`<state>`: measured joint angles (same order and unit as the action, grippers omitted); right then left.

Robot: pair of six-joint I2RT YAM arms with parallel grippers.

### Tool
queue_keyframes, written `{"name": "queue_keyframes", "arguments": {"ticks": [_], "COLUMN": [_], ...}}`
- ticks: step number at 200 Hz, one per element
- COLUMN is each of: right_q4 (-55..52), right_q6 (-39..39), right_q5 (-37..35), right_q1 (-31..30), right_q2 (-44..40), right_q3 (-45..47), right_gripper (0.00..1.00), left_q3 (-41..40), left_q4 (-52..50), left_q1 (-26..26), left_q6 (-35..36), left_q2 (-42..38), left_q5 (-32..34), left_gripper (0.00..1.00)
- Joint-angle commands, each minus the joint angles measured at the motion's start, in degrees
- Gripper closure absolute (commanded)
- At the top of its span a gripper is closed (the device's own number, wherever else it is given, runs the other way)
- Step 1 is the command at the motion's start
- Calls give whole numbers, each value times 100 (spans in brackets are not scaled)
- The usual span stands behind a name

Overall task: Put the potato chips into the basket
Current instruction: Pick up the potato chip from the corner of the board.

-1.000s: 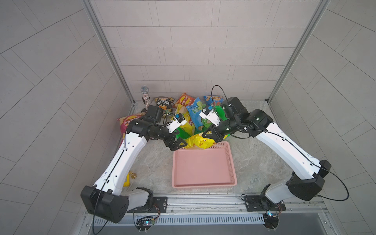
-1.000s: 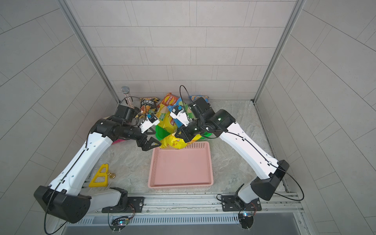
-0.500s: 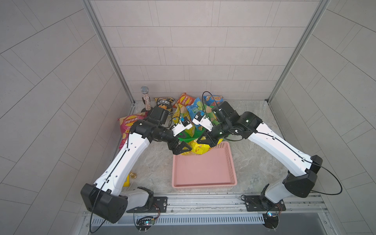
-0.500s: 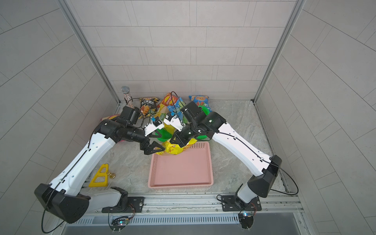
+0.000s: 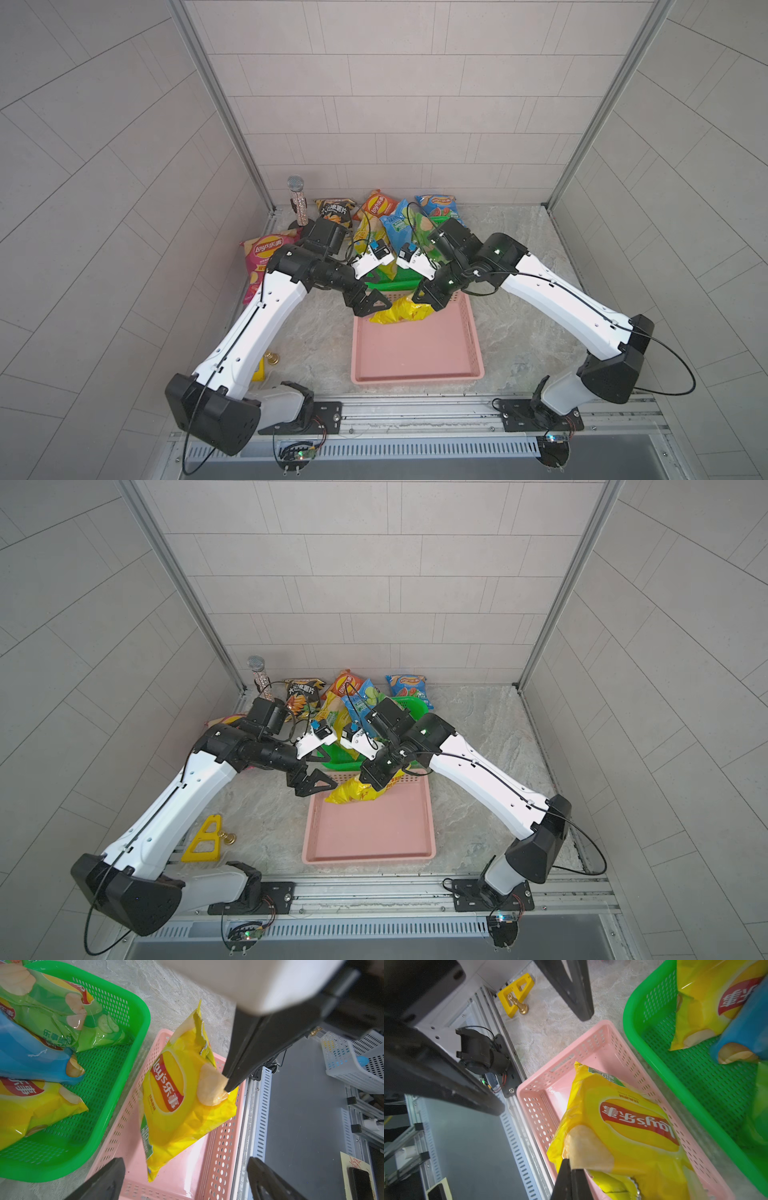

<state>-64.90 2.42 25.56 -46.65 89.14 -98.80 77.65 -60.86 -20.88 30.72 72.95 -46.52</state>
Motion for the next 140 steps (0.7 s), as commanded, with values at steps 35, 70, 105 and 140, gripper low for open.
{"name": "queue_keyframes", "arguments": {"ticks": [35, 70, 105, 140], "right_q4": [-1983, -2356, -2366, -2129], "right_q6": [-879, -1170, -1441, -1939], "right_q5": [-2338, -3440, -4697, -5977], "right_q1": [-629, -933, -1548, -2257], "right_q2": [449, 900, 1097, 1075], "right_q3": [-948, -1289, -1607, -1257], "right_gripper": [100, 100, 100, 100], "left_q3": [-64, -12, 31, 5], "left_q4": [550, 804, 796, 822], "left_q1": [219, 345, 435, 444], "left_q6": [-1001, -1417, -1614, -1604], "left_q2": [32, 206, 356, 410], "left_q5": [693, 1368, 1631, 1697], "left_gripper": [0, 0, 0, 0]}}
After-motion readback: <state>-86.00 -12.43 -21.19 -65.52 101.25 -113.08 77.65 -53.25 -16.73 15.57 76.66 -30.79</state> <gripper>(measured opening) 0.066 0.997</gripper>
